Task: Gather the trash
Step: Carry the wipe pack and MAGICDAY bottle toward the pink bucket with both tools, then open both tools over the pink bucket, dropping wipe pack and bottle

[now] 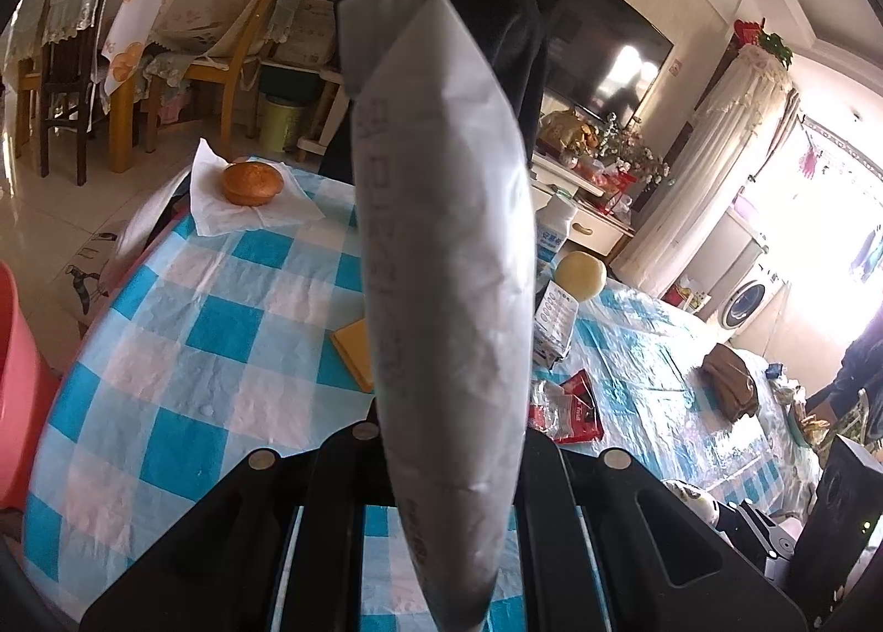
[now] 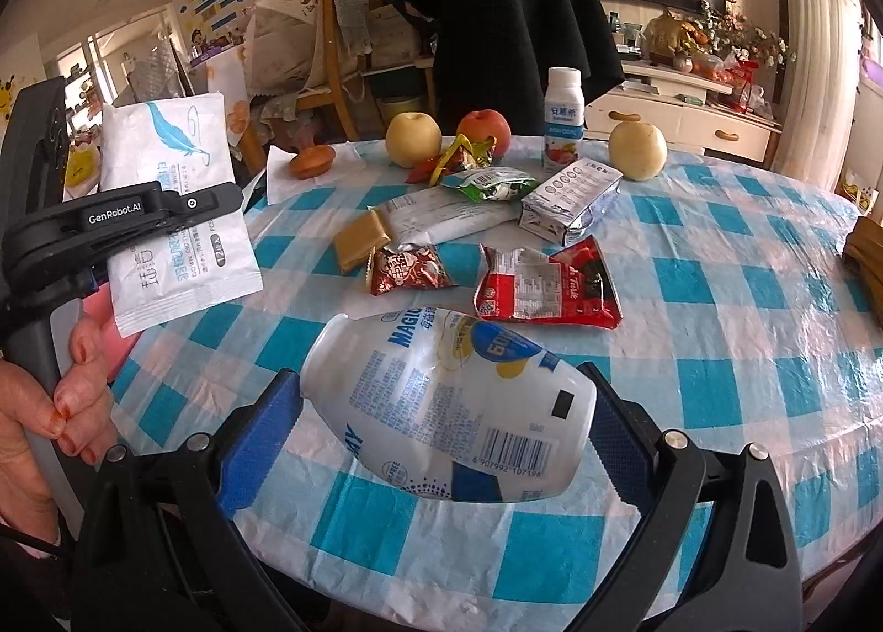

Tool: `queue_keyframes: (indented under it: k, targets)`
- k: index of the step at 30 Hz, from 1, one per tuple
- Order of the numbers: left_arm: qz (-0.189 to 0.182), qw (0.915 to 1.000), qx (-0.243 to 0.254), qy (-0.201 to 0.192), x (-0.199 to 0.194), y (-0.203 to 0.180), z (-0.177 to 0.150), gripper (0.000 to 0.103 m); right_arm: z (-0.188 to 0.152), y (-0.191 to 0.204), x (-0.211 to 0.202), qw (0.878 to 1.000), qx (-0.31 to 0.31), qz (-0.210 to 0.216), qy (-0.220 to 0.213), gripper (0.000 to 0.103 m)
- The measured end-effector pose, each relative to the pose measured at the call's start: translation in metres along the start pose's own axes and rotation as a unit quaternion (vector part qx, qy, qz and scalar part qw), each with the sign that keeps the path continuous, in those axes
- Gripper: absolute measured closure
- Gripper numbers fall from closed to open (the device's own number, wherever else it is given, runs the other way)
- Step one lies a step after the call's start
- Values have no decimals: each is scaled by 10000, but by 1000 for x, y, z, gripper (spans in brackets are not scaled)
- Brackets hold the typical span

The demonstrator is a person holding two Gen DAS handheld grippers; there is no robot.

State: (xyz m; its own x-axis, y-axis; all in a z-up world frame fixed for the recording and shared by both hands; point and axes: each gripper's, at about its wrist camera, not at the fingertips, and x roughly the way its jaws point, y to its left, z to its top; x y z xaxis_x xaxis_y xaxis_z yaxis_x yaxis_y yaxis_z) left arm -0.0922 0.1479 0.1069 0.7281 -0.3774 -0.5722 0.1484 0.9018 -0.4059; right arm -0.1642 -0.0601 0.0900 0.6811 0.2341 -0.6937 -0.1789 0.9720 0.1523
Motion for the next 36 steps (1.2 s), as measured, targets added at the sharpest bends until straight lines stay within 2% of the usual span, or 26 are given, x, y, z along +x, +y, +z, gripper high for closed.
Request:
queue_keyframes:
  k: [9,16,23,26,29,31,33,36]
  targets:
    - [115,9998,-106,-90,-6,9,4,92,8,12,11,9999,-33,134,21,6]
    - [328,9989,-246,-242,-15,23,9,92,16,37,27,9991,-186,367,73,6]
    - [682,9942,-666,-494,-31,62,20,92,36,74,47,9966,-431,692,76,6]
    - [973,9877,-998,-711,-46,92,26,92,50,100,61,9939,-620,904,87,6]
    - [1434,9729,-1525,-980,-70,137,30,92,64,134,78,9892,-851,1185,148,5]
    - [1727,9587,-1955,-1138,-87,169,28,92,73,164,89,9840,-1080,1406,173,5]
    - [2014,9428,-2342,-1254,-104,198,23,92,80,193,98,9779,-1286,1636,180,5]
    - [2429,9132,-2979,-1350,-128,243,9,92,88,242,112,9652,-1600,2060,208,5]
